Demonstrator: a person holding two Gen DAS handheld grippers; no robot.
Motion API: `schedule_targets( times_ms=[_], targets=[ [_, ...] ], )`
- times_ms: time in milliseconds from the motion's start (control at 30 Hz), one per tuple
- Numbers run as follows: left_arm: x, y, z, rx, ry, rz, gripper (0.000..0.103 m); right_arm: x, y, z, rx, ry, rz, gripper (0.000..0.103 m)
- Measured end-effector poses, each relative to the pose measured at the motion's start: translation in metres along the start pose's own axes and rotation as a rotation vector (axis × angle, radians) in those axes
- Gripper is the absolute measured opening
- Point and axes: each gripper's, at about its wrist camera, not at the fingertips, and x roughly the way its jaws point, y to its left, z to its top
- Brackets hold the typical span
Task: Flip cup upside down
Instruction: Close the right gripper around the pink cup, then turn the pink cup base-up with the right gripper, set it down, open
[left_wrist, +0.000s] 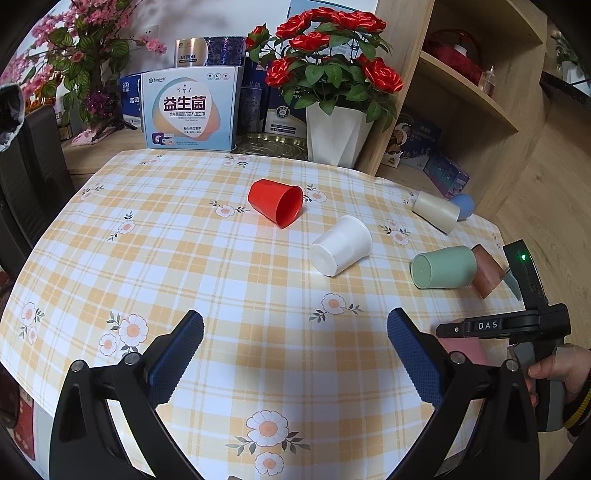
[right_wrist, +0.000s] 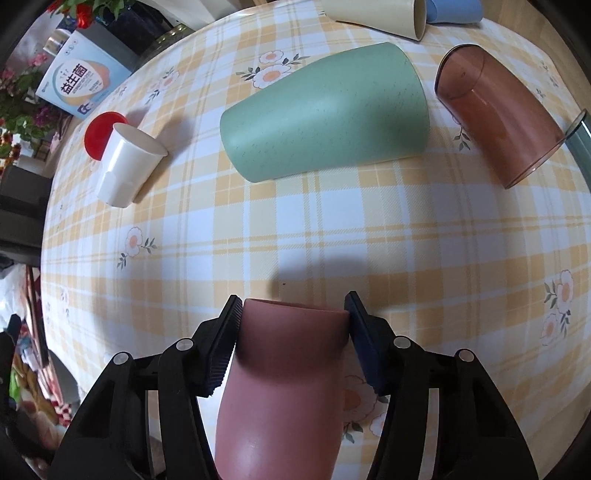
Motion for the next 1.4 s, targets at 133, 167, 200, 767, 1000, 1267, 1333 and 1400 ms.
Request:
schedule_targets(
  times_ms=[133, 167, 200, 767, 1000, 1267, 1333, 1400],
  targets=[
    [-0.003, -0.003, -0.001, 0.004, -0.004, 0.002, 0.097, -0.005, -0.002, -0.003, 0.001, -0.017, 0.010, 0.055],
    [-0.003, -0.004, -0.001, 0.007, -0.005, 0.003, 0.097, -0.007, -0.002, -0.005, 0.000, -0.026, 0.014, 0.055],
    [-0.004, -0.005, -0.001, 0.010, -0.005, 0.005, 0.097, -0.010, -0.002, -0.007, -0.003, -0.038, 0.018, 0.055],
    [-0.009, -0.019, -0.013, 0.040, 0.039, 0.062, 0.097, -0.064, -0.003, -0.065, -0.092, -0.296, 0.056, 0.054],
    [-0.011, -0.028, -0.017, 0.048, 0.051, 0.057, 0.097, -0.082, -0.007, -0.084, -0.128, -0.340, 0.080, 0.054],
    [-0.015, -0.035, -0.018, 0.065, 0.045, 0.052, 0.097, -0.097, -0.014, -0.087, -0.123, -0.398, 0.046, 0.054],
    [-0.016, -0.036, -0.017, 0.065, 0.043, 0.051, 0.097, -0.099, -0.018, -0.084, -0.118, -0.406, 0.029, 0.053],
    [-0.016, -0.036, -0.017, 0.065, 0.042, 0.051, 0.097, -0.100, -0.024, -0.078, -0.106, -0.418, -0.007, 0.053]
  ],
)
